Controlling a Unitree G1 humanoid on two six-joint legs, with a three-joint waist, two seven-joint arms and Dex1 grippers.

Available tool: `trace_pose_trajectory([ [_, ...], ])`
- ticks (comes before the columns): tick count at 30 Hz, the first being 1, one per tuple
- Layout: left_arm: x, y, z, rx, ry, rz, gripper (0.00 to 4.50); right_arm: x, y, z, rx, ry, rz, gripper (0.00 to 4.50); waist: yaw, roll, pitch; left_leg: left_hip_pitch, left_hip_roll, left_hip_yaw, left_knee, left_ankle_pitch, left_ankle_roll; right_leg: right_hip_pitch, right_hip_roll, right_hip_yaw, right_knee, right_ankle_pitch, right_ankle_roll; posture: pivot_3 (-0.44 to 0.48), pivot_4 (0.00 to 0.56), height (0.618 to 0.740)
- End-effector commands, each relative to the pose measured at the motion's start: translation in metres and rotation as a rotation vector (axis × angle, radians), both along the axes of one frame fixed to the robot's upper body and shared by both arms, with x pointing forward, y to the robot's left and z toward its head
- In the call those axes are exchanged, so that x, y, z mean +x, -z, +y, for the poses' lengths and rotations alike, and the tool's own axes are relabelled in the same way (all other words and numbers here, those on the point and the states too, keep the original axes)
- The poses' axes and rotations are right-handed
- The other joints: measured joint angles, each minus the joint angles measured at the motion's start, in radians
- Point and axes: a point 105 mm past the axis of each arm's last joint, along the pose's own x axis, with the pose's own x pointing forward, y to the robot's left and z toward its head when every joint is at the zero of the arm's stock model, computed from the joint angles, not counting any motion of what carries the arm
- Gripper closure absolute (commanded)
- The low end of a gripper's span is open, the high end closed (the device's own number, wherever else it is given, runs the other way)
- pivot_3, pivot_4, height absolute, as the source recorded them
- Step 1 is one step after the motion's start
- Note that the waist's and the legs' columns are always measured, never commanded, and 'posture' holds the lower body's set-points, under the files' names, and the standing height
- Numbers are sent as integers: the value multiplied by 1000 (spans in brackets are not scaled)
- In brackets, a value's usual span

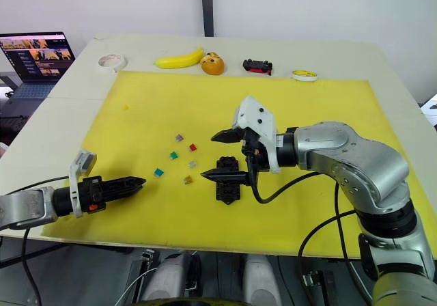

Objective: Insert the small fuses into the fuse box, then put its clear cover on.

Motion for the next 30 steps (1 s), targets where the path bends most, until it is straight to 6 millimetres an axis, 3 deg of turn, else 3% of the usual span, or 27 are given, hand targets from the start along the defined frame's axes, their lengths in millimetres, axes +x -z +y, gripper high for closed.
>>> trace_pose_trajectory([
  [1, 7, 1, -3, -64, -38, 47, 2046, -1, -7, 2, -6, -14, -55, 94, 1, 0, 0, 0, 0, 0, 0, 0, 0, 0, 0, 0, 0, 0, 0, 0, 150, 737],
  [16, 30, -8, -18, -99, -41, 59, 2046, -5, -2, 2, -31, -9, -72, 94, 19, 0, 0, 0, -1, 0, 1, 0, 0, 0, 1, 0, 2, 0, 0, 0, 150, 737],
  [30, 33, 7, -31, -39, 40, 103, 2046, -5, -1, 3, -42, -8, -82, 94, 24, 0, 0, 1, -2, 0, 1, 1, 0, 2, 2, -1, 2, 1, 3, 0, 150, 737],
])
